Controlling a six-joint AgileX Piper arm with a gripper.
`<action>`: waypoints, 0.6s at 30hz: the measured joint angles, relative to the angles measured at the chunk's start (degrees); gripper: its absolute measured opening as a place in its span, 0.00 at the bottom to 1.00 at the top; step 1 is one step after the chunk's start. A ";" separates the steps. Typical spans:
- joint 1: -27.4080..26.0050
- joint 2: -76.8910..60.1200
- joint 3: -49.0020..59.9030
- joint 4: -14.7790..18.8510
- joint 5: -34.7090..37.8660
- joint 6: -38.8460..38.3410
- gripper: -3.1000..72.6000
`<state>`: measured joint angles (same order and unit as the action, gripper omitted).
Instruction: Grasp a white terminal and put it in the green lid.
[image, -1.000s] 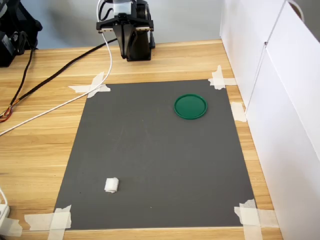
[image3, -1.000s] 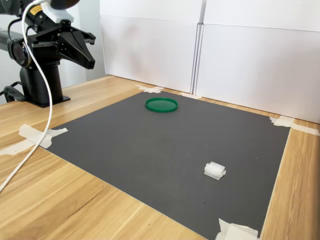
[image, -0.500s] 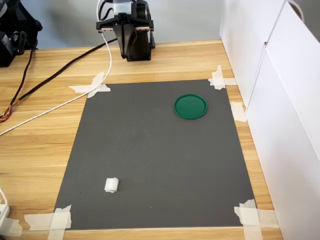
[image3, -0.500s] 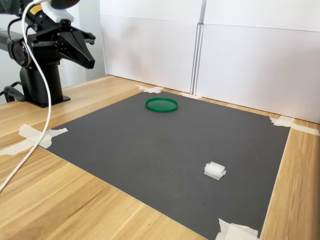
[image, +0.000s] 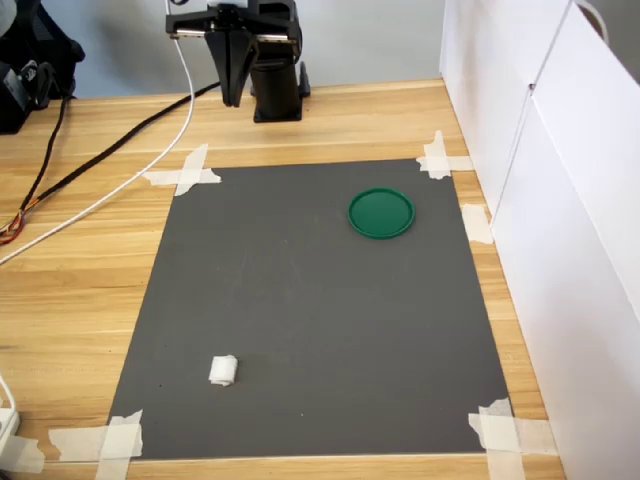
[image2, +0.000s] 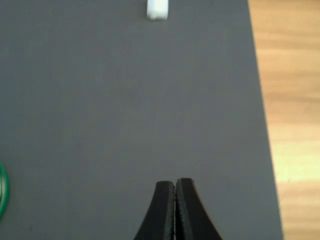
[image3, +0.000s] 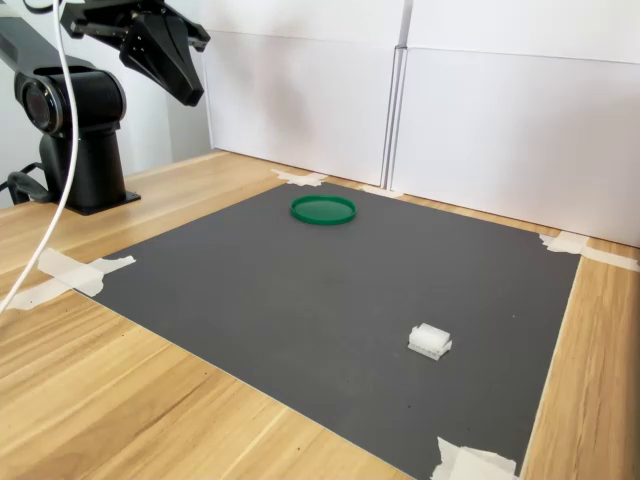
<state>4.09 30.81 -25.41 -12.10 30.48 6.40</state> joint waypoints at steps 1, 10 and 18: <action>0.00 2.50 -1.64 -0.74 0.00 0.00 0.01; 0.00 22.37 -19.90 -1.59 -1.95 0.00 0.01; 0.00 34.33 -32.26 -1.59 0.45 0.00 0.01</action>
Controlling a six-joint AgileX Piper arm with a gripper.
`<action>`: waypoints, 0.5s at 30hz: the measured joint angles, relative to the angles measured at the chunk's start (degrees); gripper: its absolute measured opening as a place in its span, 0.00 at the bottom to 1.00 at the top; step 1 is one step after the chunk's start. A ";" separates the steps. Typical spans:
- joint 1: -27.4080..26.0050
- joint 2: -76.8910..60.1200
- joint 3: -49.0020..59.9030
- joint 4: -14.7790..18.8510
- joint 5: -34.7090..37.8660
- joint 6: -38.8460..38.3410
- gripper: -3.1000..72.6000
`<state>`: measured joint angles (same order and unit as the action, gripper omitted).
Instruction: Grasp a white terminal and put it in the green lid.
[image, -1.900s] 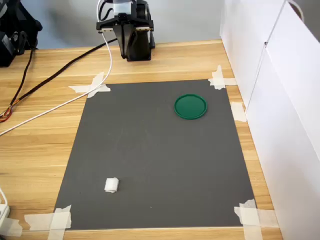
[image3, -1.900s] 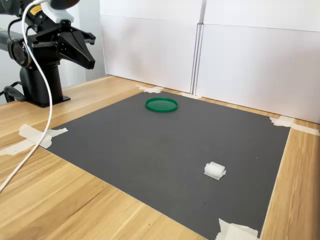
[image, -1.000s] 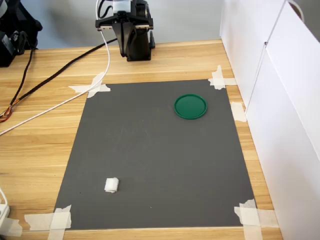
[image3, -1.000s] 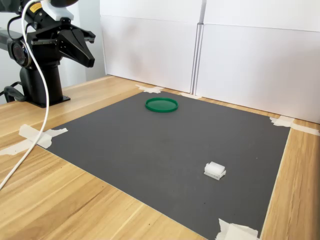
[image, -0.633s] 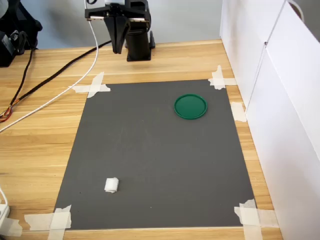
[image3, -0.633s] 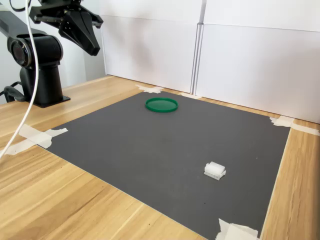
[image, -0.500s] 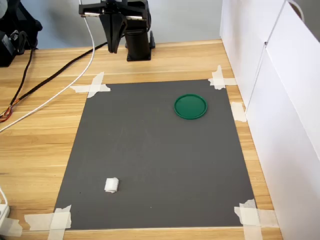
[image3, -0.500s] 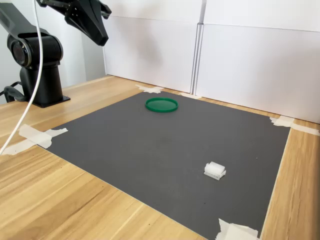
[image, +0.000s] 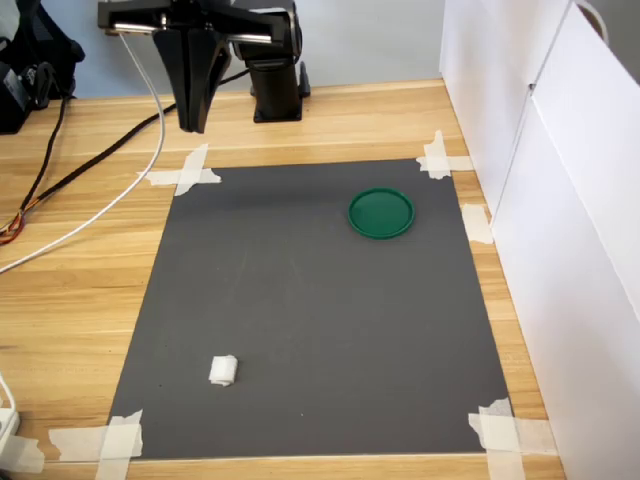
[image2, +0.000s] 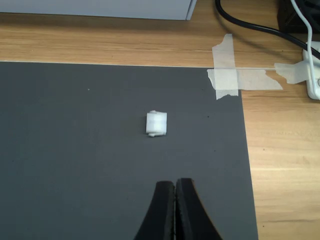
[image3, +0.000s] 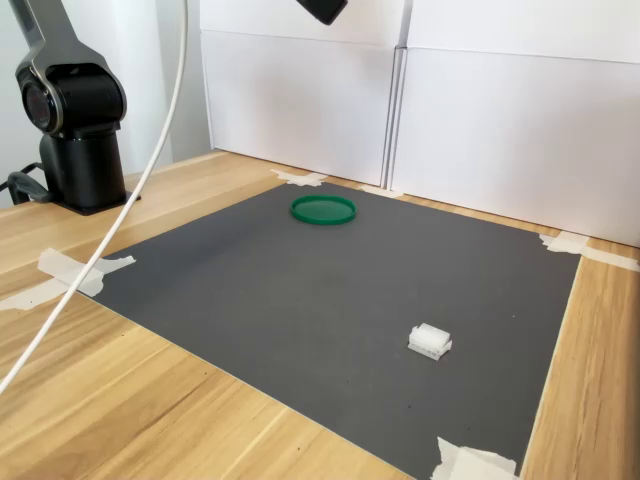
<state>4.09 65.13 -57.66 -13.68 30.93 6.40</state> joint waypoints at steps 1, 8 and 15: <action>0.00 1.20 -1.10 0.00 0.40 0.00 0.01; 0.00 9.52 -7.77 -0.57 3.65 -0.15 0.01; 0.00 18.06 -16.01 -1.10 10.63 -4.85 0.01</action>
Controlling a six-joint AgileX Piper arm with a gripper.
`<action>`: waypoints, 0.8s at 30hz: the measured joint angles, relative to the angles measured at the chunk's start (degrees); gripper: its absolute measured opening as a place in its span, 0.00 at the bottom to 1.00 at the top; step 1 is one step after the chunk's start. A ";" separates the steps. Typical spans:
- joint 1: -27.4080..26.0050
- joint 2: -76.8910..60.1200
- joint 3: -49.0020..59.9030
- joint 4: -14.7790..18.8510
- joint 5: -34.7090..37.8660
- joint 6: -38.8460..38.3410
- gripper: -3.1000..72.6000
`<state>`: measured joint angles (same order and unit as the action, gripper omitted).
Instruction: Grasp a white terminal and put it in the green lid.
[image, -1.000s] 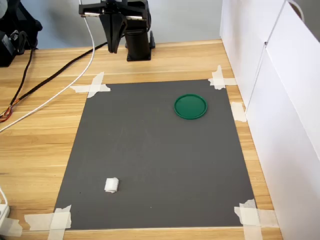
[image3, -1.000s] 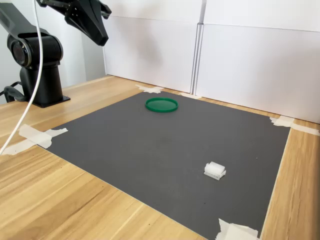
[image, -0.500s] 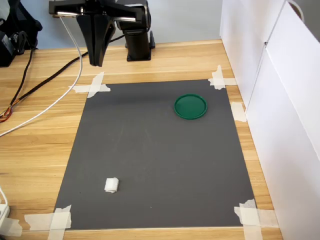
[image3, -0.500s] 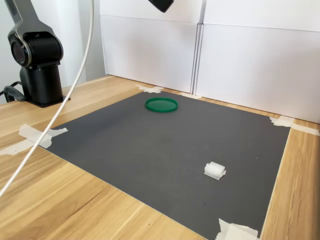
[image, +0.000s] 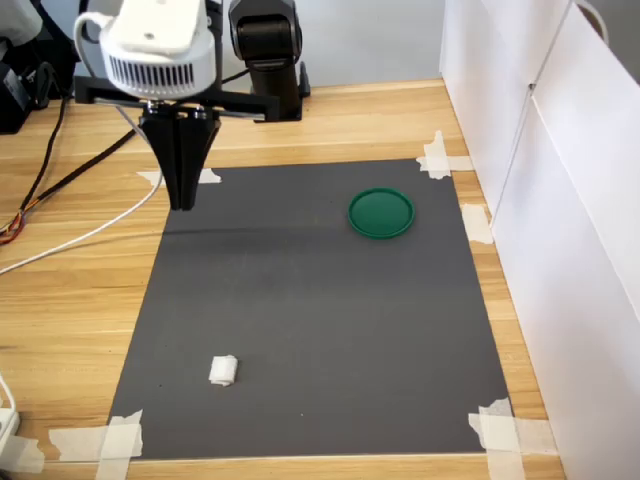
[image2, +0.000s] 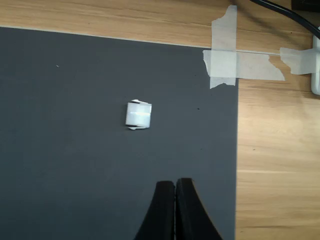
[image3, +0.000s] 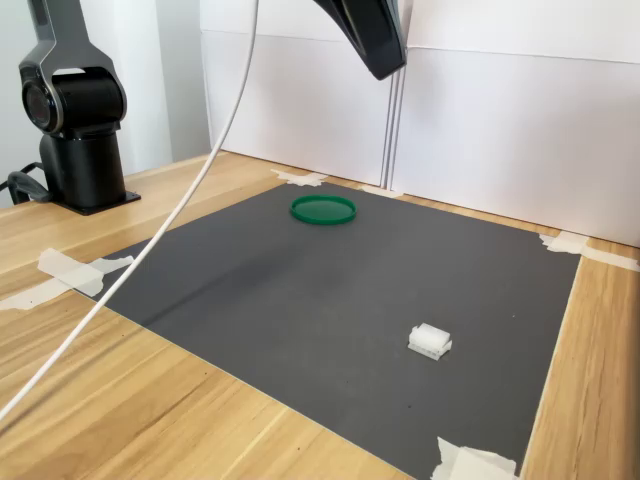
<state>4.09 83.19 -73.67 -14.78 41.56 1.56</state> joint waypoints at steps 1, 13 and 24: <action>0.00 0.63 -1.08 -0.07 0.80 -0.40 0.01; -6.44 7.74 -11.85 6.81 8.21 -19.91 0.01; -13.51 18.99 -21.42 17.70 15.84 -44.15 0.01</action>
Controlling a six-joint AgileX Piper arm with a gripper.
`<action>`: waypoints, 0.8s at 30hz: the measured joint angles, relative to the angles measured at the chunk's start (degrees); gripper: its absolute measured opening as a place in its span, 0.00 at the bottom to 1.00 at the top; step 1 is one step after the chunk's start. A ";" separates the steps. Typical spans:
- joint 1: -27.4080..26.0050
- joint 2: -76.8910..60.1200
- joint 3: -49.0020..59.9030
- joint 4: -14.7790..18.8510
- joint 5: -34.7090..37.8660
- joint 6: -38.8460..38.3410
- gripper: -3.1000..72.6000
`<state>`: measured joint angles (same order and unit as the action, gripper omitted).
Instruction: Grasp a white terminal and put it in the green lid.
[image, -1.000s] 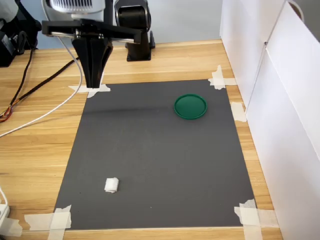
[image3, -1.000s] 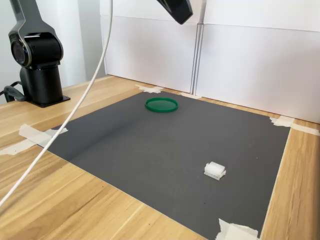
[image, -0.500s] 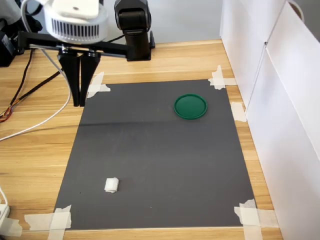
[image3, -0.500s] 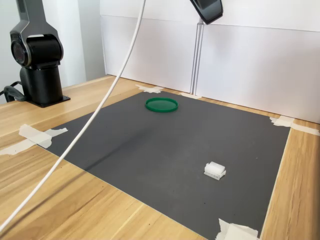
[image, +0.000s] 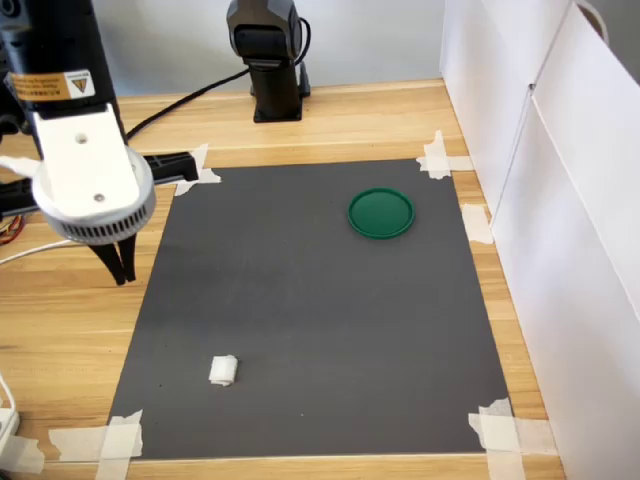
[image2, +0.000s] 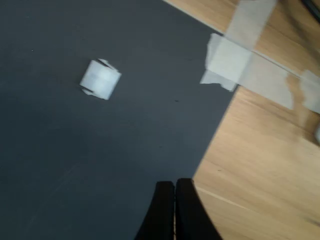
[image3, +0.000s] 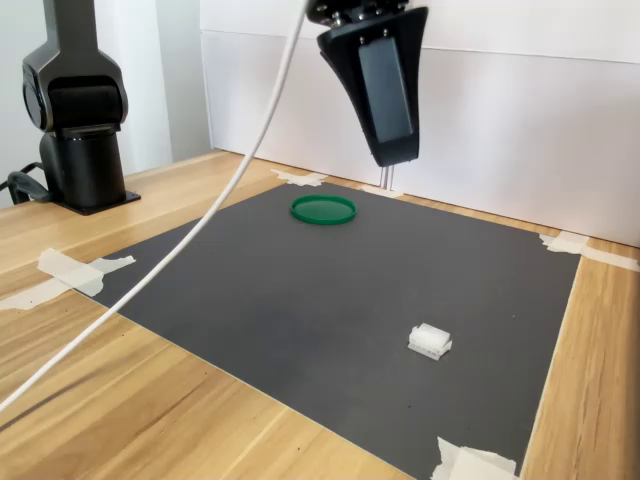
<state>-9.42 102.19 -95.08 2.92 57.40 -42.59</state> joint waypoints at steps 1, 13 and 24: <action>0.00 0.59 -0.51 0.54 0.80 -0.73 0.01; 1.47 3.63 -1.61 4.59 1.72 -1.80 0.63; 4.55 4.00 -2.99 1.74 1.38 3.75 0.97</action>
<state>-4.86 106.19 -98.07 4.66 58.78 -38.84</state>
